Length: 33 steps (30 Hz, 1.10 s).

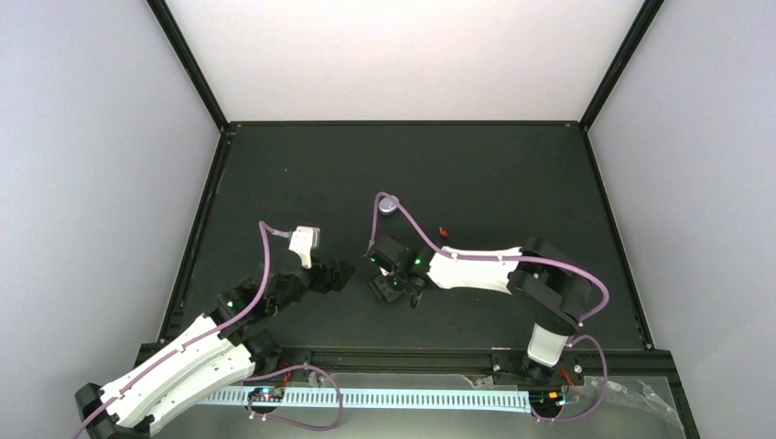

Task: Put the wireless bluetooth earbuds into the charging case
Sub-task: Pick up the charging case at the center of the board.

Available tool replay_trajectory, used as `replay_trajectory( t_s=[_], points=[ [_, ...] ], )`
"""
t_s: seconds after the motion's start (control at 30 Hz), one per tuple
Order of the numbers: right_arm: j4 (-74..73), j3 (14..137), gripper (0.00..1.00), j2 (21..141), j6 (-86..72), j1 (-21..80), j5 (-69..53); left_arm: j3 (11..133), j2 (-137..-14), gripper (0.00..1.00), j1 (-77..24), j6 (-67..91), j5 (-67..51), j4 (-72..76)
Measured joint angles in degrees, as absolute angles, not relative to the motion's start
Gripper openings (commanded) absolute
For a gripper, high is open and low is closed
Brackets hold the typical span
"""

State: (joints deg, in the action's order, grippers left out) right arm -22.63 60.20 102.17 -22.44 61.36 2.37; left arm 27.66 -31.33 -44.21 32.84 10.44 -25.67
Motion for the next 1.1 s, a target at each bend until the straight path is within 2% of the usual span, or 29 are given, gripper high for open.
replay_trajectory(
  t_s=[0.2,0.37,0.73,1.1],
  points=[
    [-19.6,53.8,0.75,95.8,-22.5,61.1,-1.8,27.1,-31.3,0.98,-44.2,33.4,10.4,-25.6],
    [-17.3,54.3,0.75,94.1,-20.6,59.2,-5.6,26.7,-31.1,0.98,-44.2,33.9,10.2,-25.7],
    [-16.7,67.8,0.74,104.7,-16.7,57.1,-11.2,26.7,-27.4,0.98,-44.2,34.8,10.2,-26.9],
    [-17.1,63.4,0.71,105.9,-15.7,57.1,-12.8,26.0,-26.5,0.98,-44.2,35.4,10.2,-27.6]
  ],
)
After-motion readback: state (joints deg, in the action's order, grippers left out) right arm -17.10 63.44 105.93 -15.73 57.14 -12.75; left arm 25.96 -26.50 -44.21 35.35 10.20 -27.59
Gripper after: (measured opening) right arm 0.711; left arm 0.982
